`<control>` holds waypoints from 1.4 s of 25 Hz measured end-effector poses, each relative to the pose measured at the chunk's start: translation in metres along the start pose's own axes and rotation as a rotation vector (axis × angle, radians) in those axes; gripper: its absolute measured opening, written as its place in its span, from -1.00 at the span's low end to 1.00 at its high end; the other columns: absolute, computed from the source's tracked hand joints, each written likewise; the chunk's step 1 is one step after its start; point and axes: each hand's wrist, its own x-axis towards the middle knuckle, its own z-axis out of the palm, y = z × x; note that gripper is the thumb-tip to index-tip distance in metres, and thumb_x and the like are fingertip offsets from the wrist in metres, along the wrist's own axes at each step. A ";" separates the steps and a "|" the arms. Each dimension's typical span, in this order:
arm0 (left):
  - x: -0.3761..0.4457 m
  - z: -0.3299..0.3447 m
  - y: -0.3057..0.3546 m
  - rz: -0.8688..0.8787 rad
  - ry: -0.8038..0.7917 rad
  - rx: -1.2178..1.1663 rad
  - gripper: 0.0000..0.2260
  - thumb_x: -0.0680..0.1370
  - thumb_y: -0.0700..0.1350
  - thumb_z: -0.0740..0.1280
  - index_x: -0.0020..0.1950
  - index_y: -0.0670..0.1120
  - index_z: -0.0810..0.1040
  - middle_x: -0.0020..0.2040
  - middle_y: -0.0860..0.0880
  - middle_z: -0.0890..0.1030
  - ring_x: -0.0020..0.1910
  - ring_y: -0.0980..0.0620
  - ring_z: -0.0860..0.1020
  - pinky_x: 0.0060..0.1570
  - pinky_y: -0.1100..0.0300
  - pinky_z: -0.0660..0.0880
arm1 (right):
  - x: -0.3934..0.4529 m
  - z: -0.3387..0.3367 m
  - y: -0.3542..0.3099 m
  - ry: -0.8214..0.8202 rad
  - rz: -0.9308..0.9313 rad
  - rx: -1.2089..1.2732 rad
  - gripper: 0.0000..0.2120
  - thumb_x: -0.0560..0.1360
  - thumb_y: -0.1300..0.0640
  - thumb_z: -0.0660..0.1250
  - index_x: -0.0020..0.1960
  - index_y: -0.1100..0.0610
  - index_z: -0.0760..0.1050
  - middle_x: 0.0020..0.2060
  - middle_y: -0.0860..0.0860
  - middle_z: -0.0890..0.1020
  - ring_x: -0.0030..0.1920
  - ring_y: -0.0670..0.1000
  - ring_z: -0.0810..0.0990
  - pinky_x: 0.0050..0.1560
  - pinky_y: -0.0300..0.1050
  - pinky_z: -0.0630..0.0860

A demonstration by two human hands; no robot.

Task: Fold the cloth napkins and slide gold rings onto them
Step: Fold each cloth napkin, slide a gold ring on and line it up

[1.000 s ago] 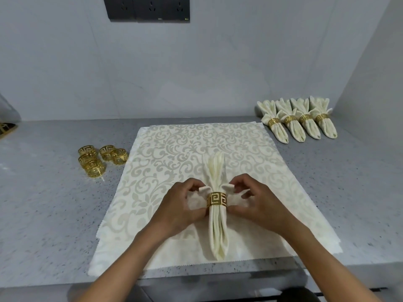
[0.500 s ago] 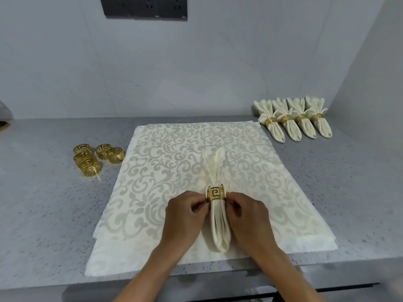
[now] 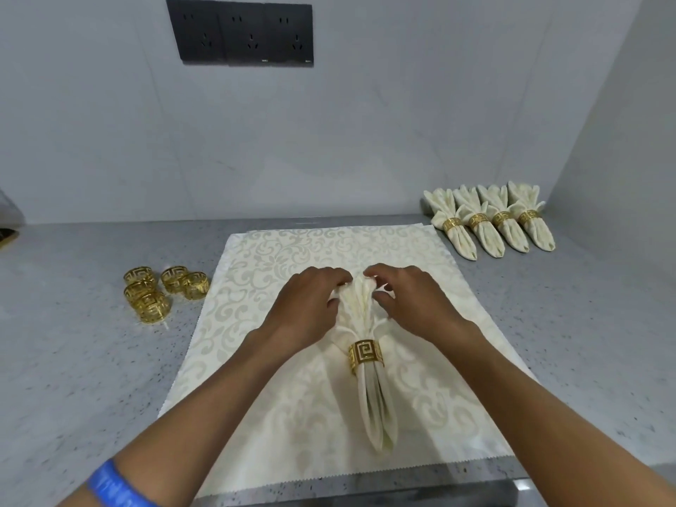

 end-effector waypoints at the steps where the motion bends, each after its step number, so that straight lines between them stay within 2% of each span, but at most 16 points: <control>1: 0.002 0.000 -0.001 0.014 0.016 0.022 -0.73 0.58 -0.17 0.33 0.27 0.00 0.56 0.17 0.06 0.62 0.14 0.05 0.52 0.08 0.24 0.38 | 0.001 -0.001 0.000 0.048 -0.003 -0.052 -0.80 0.56 0.09 0.34 0.18 0.01 0.55 -0.05 0.00 0.69 -0.05 0.05 0.63 -0.04 -0.02 0.56; 4: -0.006 -0.005 -0.013 0.028 0.035 0.021 -0.87 0.56 -0.13 0.39 0.08 -0.03 0.67 -0.01 0.06 0.65 0.01 0.06 0.55 0.01 0.20 0.45 | -0.016 -0.009 0.010 0.134 0.005 -0.116 -0.92 0.55 0.04 0.36 -0.03 0.04 0.56 -0.27 -0.04 0.63 -0.23 0.02 0.58 -0.19 -0.02 0.52; 6: -0.031 -0.008 -0.026 0.005 0.071 -0.024 -0.95 0.52 -0.14 0.44 -0.05 -0.01 0.69 -0.10 0.10 0.64 -0.10 0.11 0.55 -0.06 0.17 0.50 | -0.042 -0.014 0.023 0.153 0.076 -0.074 -0.93 0.55 0.04 0.37 -0.06 0.02 0.55 -0.30 -0.07 0.63 -0.25 0.00 0.58 -0.22 -0.03 0.52; 7: -0.045 -0.007 -0.031 -0.023 0.110 -0.054 -0.94 0.50 -0.13 0.47 -0.07 0.02 0.67 -0.12 0.13 0.61 -0.15 0.15 0.54 -0.10 0.19 0.50 | -0.056 -0.015 0.026 0.154 0.136 -0.027 -0.94 0.55 0.03 0.36 -0.01 0.00 0.54 -0.27 -0.10 0.63 -0.23 0.00 0.60 -0.21 -0.04 0.52; 10: -0.083 0.004 -0.024 -0.149 0.193 -0.171 -0.76 0.41 -0.07 0.53 -0.01 0.05 0.52 -0.07 0.16 0.49 -0.17 0.21 0.50 -0.19 0.34 0.40 | -0.091 -0.008 0.005 0.169 0.322 0.060 -0.66 0.55 -0.18 0.30 0.26 -0.09 0.37 -0.11 -0.17 0.58 -0.15 -0.07 0.59 -0.12 -0.07 0.52; 12: -0.090 0.017 -0.008 -0.153 0.114 -0.207 -0.74 0.39 0.01 0.53 -0.04 0.06 0.49 -0.08 0.18 0.49 -0.14 0.21 0.49 -0.16 0.31 0.41 | -0.098 0.002 -0.027 0.154 0.340 -0.028 -0.56 0.51 -0.37 0.19 0.12 -0.04 0.44 -0.17 -0.14 0.58 -0.22 -0.07 0.56 -0.17 -0.10 0.50; 14: -0.086 0.026 0.006 -0.079 -0.029 -0.175 -0.86 0.44 0.01 0.47 -0.14 0.04 0.54 -0.14 0.16 0.54 -0.15 0.19 0.51 -0.13 0.21 0.45 | -0.099 0.011 -0.057 0.021 0.341 -0.166 -0.47 0.50 -0.44 0.10 -0.11 0.02 0.47 -0.21 -0.06 0.60 -0.28 -0.03 0.51 -0.24 -0.10 0.40; 17: -0.083 0.027 0.009 -0.051 -0.225 -0.233 -0.94 0.50 -0.09 0.34 -0.14 -0.02 0.59 -0.16 0.13 0.58 -0.16 0.16 0.53 -0.11 0.12 0.48 | -0.101 0.017 -0.075 -0.107 0.395 -0.215 -0.54 0.57 -0.32 0.07 -0.15 0.06 0.37 -0.16 -0.02 0.58 -0.27 0.01 0.41 -0.25 -0.09 0.29; 20: -0.081 0.028 0.008 0.013 -0.322 -0.185 -0.85 0.54 -0.01 0.31 0.05 0.12 0.64 -0.01 0.23 0.60 -0.02 0.24 0.53 -0.01 0.26 0.47 | -0.106 0.015 -0.072 -0.120 0.390 -0.190 -0.65 0.63 -0.18 0.06 -0.16 0.05 0.34 -0.24 -0.05 0.46 -0.28 -0.01 0.40 -0.25 -0.10 0.29; 22: -0.070 0.030 0.012 -0.021 -0.336 -0.129 -0.82 0.54 0.04 0.31 0.11 0.17 0.62 0.05 0.30 0.58 0.04 0.26 0.52 0.05 0.30 0.44 | -0.106 0.006 -0.061 -0.079 0.391 -0.163 -0.70 0.63 -0.11 0.06 -0.16 0.05 0.34 -0.25 -0.06 0.44 -0.28 0.00 0.41 -0.26 -0.10 0.29; 24: -0.045 0.037 0.025 -0.038 -0.283 -0.025 -0.82 0.55 0.07 0.31 0.13 0.17 0.62 0.09 0.27 0.57 0.12 0.24 0.51 0.12 0.28 0.43 | -0.100 -0.015 -0.029 0.017 0.427 -0.154 -0.73 0.62 -0.09 0.08 -0.14 0.05 0.37 -0.25 -0.05 0.48 -0.29 0.01 0.43 -0.26 -0.08 0.31; 26: -0.005 0.049 0.043 -0.030 -0.183 0.010 -0.86 0.56 0.06 0.32 0.08 0.17 0.62 0.07 0.21 0.59 0.14 0.18 0.51 0.11 0.24 0.41 | -0.088 -0.044 0.021 0.121 0.472 -0.193 -0.75 0.60 -0.08 0.11 -0.12 0.05 0.41 -0.21 -0.01 0.54 -0.28 0.03 0.43 -0.26 -0.07 0.31; 29: 0.079 0.095 0.066 -0.019 -0.109 -0.096 -0.88 0.55 -0.05 0.33 0.02 0.09 0.65 0.02 0.16 0.64 0.09 0.10 0.55 0.03 0.21 0.40 | -0.061 -0.093 0.117 0.219 0.569 -0.280 -0.79 0.58 -0.04 0.15 -0.16 0.04 0.38 -0.22 0.01 0.55 -0.28 0.05 0.44 -0.29 -0.08 0.28; 31: 0.145 0.129 0.081 -0.060 -0.137 -0.222 -0.88 0.55 -0.11 0.34 0.00 0.03 0.66 0.01 0.09 0.67 0.04 0.06 0.59 0.00 0.19 0.43 | -0.039 -0.120 0.185 0.262 0.644 -0.334 -0.80 0.58 -0.03 0.18 -0.16 0.05 0.38 -0.18 0.05 0.59 -0.28 0.09 0.44 -0.29 -0.09 0.29; 33: 0.194 0.163 0.090 -0.084 -0.155 -0.290 -0.88 0.53 -0.13 0.35 -0.01 0.00 0.67 0.01 0.05 0.67 0.01 0.04 0.59 -0.04 0.20 0.42 | -0.015 -0.140 0.250 0.319 0.730 -0.401 -0.80 0.57 0.00 0.20 -0.16 0.09 0.42 -0.16 0.09 0.61 -0.26 0.12 0.44 -0.27 -0.09 0.30; 35: 0.214 0.194 0.087 -0.097 -0.100 -0.286 -0.89 0.51 -0.10 0.36 -0.02 0.01 0.66 0.01 0.03 0.62 0.03 0.00 0.55 0.01 0.14 0.44 | 0.006 -0.151 0.306 0.364 0.790 -0.452 -0.79 0.55 0.02 0.20 -0.15 0.12 0.47 -0.17 0.11 0.60 -0.26 0.14 0.45 -0.27 -0.10 0.31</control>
